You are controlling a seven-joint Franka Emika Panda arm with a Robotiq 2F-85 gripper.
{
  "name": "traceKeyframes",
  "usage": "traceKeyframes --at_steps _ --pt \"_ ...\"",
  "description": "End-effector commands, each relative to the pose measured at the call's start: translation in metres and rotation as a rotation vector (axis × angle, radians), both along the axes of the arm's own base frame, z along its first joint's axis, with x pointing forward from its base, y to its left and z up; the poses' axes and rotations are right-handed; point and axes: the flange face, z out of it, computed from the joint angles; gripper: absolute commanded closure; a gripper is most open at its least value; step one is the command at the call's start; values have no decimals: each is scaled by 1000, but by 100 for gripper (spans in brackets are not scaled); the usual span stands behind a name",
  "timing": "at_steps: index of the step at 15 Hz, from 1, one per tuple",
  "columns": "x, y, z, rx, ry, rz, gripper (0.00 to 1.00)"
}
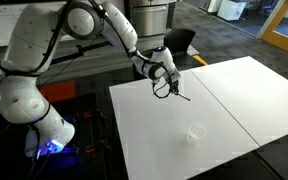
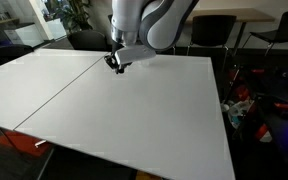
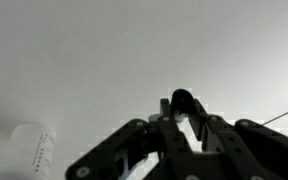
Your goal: Move the cup to the right, put the marker in the cup and then remove it and put it back on the table
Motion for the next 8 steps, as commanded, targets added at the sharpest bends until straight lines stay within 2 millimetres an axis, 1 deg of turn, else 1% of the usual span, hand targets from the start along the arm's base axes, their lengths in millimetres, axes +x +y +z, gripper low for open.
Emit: traceKeyframes --at_steps 1,2,4,5,7,8 --pt "10 -3 -10 -3 -5 -29 52" --pt "10 -4 -12 -1 -5 -28 51" --pt "8 -5 -13 8 8 -23 38" --pt "6 -7 -12 14 10 -25 29" --pt "0 -7 -5 46 34 -22 16" --pt "-4 -6 -1 72 48 -11 7"
